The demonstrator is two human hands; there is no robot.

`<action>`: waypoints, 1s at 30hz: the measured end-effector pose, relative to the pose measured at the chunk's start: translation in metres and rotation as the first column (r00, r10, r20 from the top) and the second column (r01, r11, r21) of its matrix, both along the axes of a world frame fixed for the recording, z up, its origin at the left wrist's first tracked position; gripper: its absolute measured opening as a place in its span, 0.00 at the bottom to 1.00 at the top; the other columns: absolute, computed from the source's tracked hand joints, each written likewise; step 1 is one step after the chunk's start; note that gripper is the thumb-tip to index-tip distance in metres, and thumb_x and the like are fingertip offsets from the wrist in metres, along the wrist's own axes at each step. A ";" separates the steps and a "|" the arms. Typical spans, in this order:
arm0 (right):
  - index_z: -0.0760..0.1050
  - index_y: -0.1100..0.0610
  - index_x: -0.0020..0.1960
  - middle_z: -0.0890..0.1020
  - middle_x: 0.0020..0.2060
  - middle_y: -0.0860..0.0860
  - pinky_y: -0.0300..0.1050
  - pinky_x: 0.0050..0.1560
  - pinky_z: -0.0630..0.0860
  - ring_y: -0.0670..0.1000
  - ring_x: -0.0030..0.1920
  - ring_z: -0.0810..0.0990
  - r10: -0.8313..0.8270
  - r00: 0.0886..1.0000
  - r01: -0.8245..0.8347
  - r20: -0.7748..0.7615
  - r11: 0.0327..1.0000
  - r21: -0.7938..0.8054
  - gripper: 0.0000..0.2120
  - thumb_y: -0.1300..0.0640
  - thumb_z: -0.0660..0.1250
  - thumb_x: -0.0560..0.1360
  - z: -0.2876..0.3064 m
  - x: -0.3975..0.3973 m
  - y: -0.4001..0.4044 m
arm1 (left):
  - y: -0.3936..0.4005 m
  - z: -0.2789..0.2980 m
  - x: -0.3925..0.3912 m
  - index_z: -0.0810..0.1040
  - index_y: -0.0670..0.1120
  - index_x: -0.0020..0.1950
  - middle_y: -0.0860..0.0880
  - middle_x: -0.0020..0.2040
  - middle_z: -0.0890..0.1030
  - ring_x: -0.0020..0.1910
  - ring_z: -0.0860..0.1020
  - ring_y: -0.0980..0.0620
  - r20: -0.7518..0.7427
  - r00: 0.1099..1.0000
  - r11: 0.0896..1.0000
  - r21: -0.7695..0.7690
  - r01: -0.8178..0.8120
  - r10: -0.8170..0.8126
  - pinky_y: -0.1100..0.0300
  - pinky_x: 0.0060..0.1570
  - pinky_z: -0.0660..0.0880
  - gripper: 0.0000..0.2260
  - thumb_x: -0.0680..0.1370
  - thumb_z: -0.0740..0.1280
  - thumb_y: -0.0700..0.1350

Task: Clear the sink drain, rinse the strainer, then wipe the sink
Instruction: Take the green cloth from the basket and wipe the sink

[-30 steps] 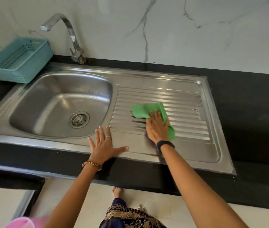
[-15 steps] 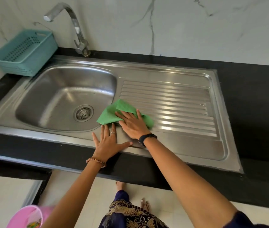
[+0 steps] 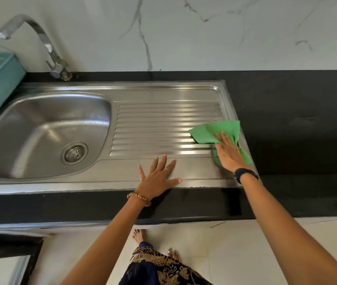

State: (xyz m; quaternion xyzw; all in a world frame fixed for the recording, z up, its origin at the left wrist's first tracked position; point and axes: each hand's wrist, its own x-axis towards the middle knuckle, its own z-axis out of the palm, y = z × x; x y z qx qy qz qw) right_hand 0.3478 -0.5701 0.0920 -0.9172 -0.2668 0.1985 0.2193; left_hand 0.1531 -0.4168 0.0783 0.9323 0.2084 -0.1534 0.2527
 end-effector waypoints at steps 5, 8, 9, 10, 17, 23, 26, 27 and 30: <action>0.48 0.57 0.76 0.49 0.77 0.54 0.58 0.75 0.40 0.53 0.77 0.47 -0.171 0.983 0.171 0.068 0.985 0.008 0.23 0.54 0.44 0.82 -0.002 -0.039 0.009 | 0.014 0.001 -0.023 0.37 0.56 0.74 0.48 0.76 0.37 0.75 0.37 0.46 0.030 0.996 0.995 0.060 -0.083 0.081 0.35 0.67 0.33 0.35 0.75 0.53 0.65; 0.49 0.57 0.76 0.49 0.77 0.54 0.58 0.74 0.38 0.52 0.77 0.46 -0.112 0.988 0.115 0.107 0.993 -0.024 0.23 0.54 0.44 0.81 -0.006 -0.063 0.026 | 0.027 0.006 -0.042 0.32 0.52 0.73 0.45 0.76 0.35 0.75 0.36 0.44 0.035 0.983 0.971 0.153 -0.185 0.182 0.34 0.67 0.35 0.38 0.73 0.48 0.67; 0.49 0.57 0.76 0.50 0.77 0.54 0.59 0.74 0.39 0.52 0.77 0.47 -0.069 0.989 0.075 0.132 0.996 -0.041 0.23 0.55 0.44 0.81 -0.008 -0.071 0.036 | 0.031 0.007 -0.049 0.31 0.50 0.73 0.44 0.76 0.35 0.75 0.37 0.44 0.035 0.976 0.957 0.191 -0.217 0.215 0.34 0.67 0.36 0.39 0.72 0.47 0.68; 0.49 0.57 0.76 0.50 0.77 0.55 0.59 0.74 0.40 0.52 0.77 0.47 -0.026 0.988 0.034 0.152 0.998 -0.050 0.24 0.55 0.44 0.81 -0.010 -0.078 0.047 | 0.035 0.008 -0.055 0.32 0.49 0.73 0.44 0.76 0.35 0.75 0.37 0.44 0.038 0.968 0.941 0.228 -0.249 0.247 0.33 0.67 0.36 0.40 0.72 0.47 0.68; 0.56 0.58 0.74 0.56 0.76 0.54 0.64 0.73 0.43 0.52 0.75 0.53 0.378 0.916 -0.379 0.138 0.925 -0.015 0.23 0.54 0.47 0.80 -0.009 -0.147 0.168 | 0.069 0.005 -0.091 0.39 0.44 0.75 0.44 0.77 0.40 0.76 0.40 0.47 -0.031 0.886 0.881 0.123 -0.456 0.463 0.35 0.67 0.33 0.44 0.72 0.55 0.69; 0.53 0.56 0.75 0.52 0.77 0.50 0.63 0.73 0.35 0.50 0.76 0.48 0.657 0.753 -0.656 0.045 0.754 -0.033 0.23 0.53 0.46 0.81 -0.005 -0.182 0.228 | 0.066 -0.005 -0.105 0.41 0.48 0.75 0.47 0.77 0.41 0.76 0.40 0.51 0.021 0.894 0.885 0.133 -0.447 0.448 0.42 0.69 0.32 0.36 0.76 0.53 0.64; 0.50 0.53 0.76 0.54 0.76 0.48 0.58 0.74 0.34 0.48 0.76 0.50 0.698 0.707 -0.698 0.110 0.715 -0.052 0.24 0.51 0.45 0.81 -0.012 -0.178 0.205 | 0.058 -0.001 -0.102 0.43 0.49 0.76 0.50 0.77 0.43 0.76 0.40 0.52 0.054 0.888 0.872 0.171 -0.459 0.457 0.44 0.59 0.20 0.30 0.79 0.50 0.58; 0.49 0.53 0.76 0.54 0.76 0.47 0.56 0.74 0.34 0.47 0.76 0.50 0.681 0.721 -0.681 0.127 0.730 -0.050 0.24 0.50 0.45 0.81 -0.015 -0.172 0.193 | 0.054 0.001 -0.100 0.44 0.48 0.76 0.50 0.77 0.44 0.76 0.42 0.52 0.078 0.904 0.879 0.211 -0.427 0.420 0.49 0.53 0.15 0.27 0.80 0.49 0.56; 0.47 0.51 0.76 0.52 0.77 0.47 0.53 0.75 0.34 0.46 0.76 0.48 0.568 0.810 -0.567 0.148 0.822 -0.054 0.24 0.49 0.45 0.82 -0.020 -0.146 0.145 | 0.037 0.005 -0.088 0.46 0.48 0.76 0.51 0.77 0.48 0.76 0.45 0.51 0.139 0.942 0.918 0.221 -0.330 0.305 0.56 0.44 0.11 0.23 0.82 0.47 0.49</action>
